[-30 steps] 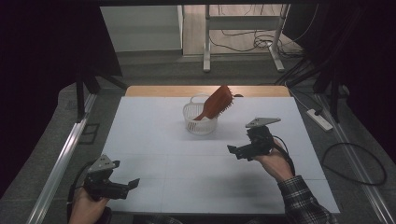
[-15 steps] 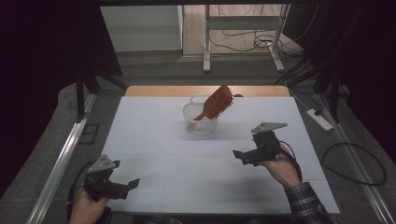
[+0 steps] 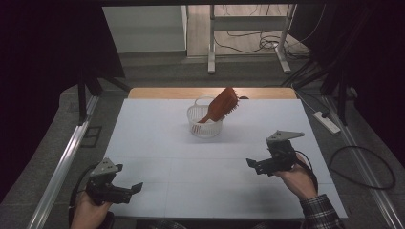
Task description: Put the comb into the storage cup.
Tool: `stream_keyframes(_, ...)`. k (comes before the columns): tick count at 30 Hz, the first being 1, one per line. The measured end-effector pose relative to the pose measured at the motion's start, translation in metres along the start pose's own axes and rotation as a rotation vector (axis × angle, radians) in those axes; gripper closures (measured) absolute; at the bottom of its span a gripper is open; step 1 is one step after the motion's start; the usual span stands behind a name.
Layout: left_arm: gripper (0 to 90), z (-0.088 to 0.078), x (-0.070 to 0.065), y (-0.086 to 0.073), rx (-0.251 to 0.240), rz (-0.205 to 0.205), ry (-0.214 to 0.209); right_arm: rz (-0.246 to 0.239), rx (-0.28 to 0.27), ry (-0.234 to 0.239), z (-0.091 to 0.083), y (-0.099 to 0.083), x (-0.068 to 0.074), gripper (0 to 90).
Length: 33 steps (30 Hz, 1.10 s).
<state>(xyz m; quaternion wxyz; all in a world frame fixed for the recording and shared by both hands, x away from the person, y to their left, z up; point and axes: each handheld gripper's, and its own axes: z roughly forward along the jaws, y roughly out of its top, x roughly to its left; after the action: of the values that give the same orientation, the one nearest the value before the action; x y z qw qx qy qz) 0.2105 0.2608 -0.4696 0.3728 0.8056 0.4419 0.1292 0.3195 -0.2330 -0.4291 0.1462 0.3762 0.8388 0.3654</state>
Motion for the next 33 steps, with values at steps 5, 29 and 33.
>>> stream_keyframes(5, 0.0, 0.0, 0.0, 0.0, 0.0, 0.002, 0.0, 0.008, 0.004, -0.006, -0.005, -0.007, -0.001, 0.0)
stream_keyframes(29, 0.0, -0.001, -0.001, 0.0, -0.006, 0.005, 0.008, 0.04, 0.03, -0.036, -0.028, -0.039, -0.002, 0.0)
stream_keyframes(33, 0.0, -0.001, -0.001, 0.0, -0.009, 0.009, 0.011, 0.051, 0.032, -0.041, -0.032, -0.045, -0.003, 0.0)
